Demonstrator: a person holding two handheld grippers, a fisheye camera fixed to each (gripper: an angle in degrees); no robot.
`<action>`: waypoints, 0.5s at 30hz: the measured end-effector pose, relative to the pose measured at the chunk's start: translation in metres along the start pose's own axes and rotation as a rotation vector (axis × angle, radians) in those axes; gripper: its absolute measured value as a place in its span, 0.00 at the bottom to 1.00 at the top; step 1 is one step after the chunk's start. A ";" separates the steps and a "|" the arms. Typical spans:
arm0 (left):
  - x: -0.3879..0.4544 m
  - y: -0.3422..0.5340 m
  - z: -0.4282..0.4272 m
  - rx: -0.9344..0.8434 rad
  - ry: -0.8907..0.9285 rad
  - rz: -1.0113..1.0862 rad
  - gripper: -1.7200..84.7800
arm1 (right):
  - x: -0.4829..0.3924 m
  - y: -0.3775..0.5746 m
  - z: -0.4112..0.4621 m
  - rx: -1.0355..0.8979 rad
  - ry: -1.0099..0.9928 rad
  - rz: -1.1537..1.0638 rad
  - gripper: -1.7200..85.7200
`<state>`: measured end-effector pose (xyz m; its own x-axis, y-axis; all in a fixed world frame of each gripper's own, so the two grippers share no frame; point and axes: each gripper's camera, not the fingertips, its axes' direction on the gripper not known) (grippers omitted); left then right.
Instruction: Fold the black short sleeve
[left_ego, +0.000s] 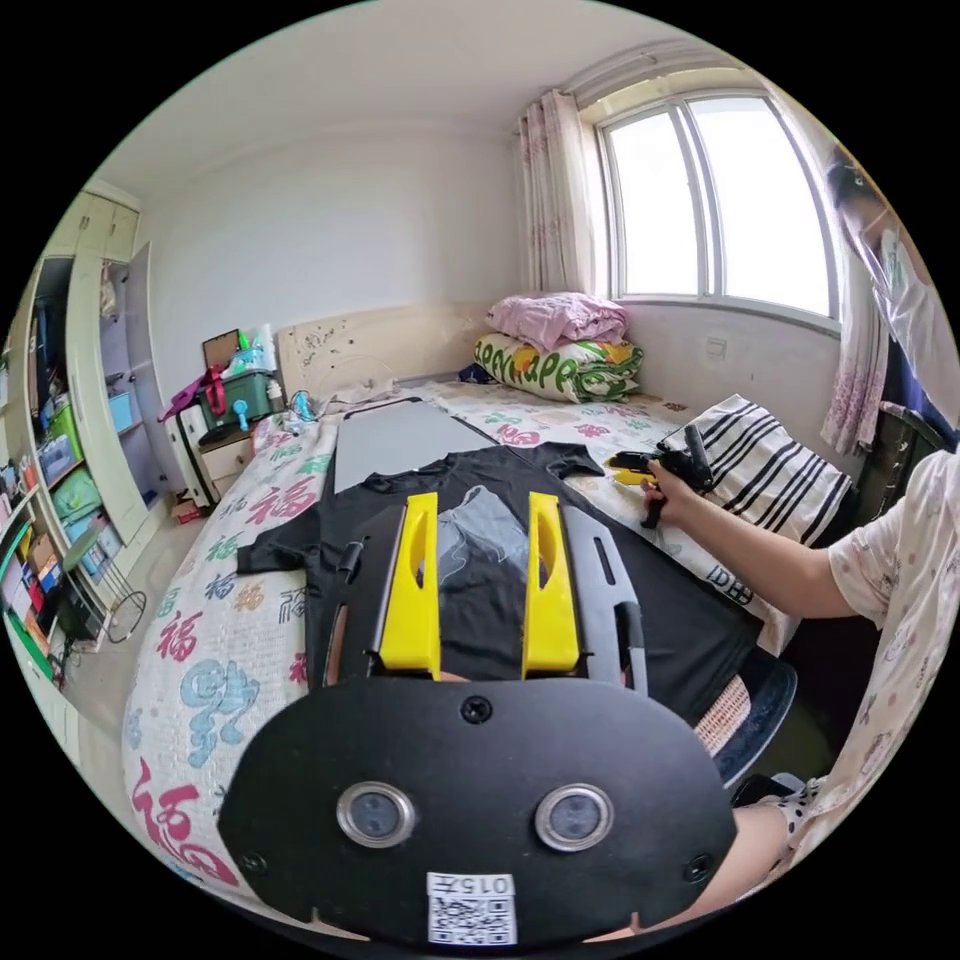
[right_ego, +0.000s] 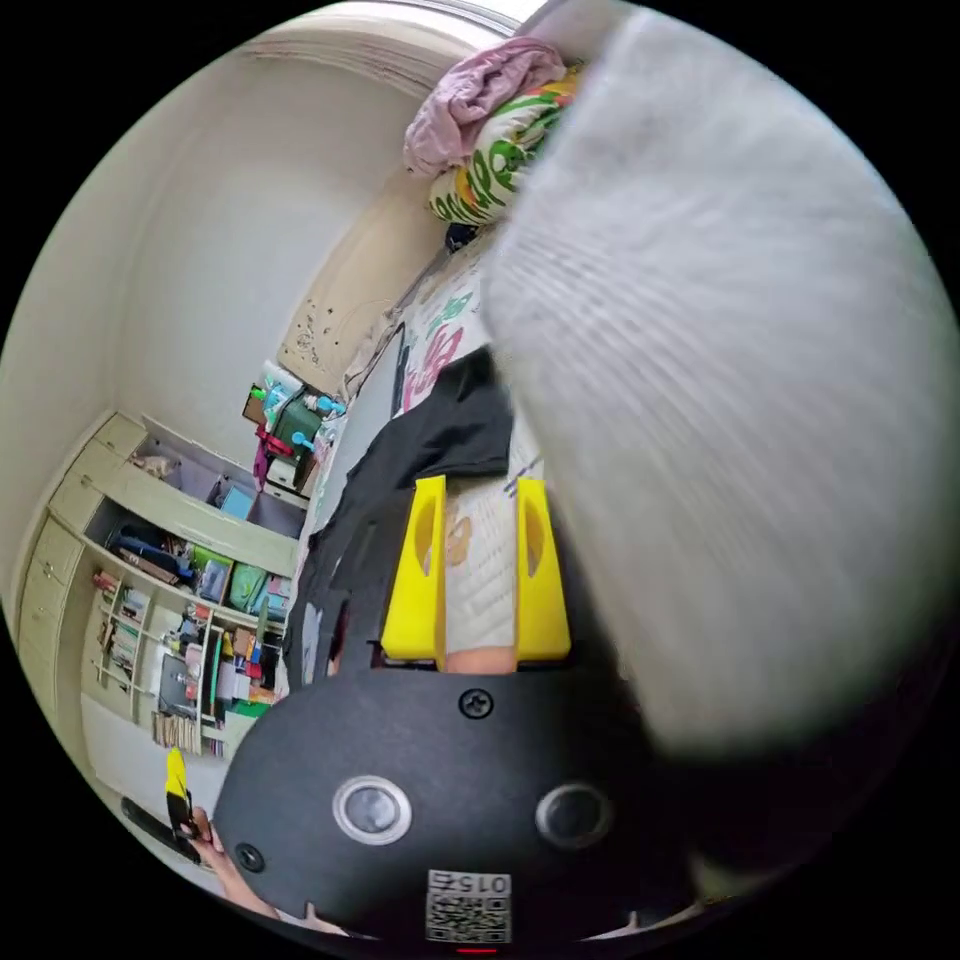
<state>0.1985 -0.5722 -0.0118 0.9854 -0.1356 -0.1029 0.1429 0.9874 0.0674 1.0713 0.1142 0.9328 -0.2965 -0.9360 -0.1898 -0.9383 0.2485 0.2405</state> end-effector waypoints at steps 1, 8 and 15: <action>-0.004 -0.011 0.018 -0.007 0.015 0.007 0.18 | -0.008 -0.014 0.004 0.025 0.024 0.012 0.09; -0.020 -0.172 0.302 -0.221 0.277 0.039 0.18 | -0.070 -0.049 0.006 0.032 0.066 -0.007 0.02; 0.031 -0.313 0.589 -0.346 0.501 -0.072 0.15 | -0.131 -0.057 0.000 -0.007 0.015 -0.141 0.01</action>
<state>0.2387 -0.9337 0.5486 0.7987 -0.2317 -0.5553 0.0867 0.9576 -0.2748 1.1637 0.2226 0.9443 -0.1593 -0.9651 -0.2079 -0.9692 0.1129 0.2187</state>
